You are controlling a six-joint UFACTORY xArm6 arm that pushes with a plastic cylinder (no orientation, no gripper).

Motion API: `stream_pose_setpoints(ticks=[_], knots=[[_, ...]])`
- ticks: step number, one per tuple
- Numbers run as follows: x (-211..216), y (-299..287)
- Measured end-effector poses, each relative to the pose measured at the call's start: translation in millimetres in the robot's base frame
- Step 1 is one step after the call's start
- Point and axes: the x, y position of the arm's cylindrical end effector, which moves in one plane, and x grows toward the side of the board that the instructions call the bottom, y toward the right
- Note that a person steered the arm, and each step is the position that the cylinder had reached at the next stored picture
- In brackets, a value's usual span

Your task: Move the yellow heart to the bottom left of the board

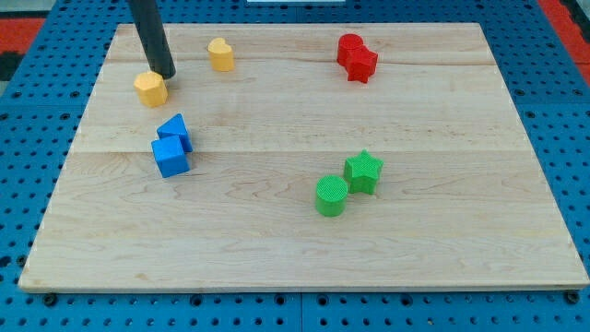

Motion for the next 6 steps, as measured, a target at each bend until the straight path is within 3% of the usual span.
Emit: stream_pose_setpoints(ticks=[3, 6], knots=[[5.9, 173.6], [-25.4, 172.4]])
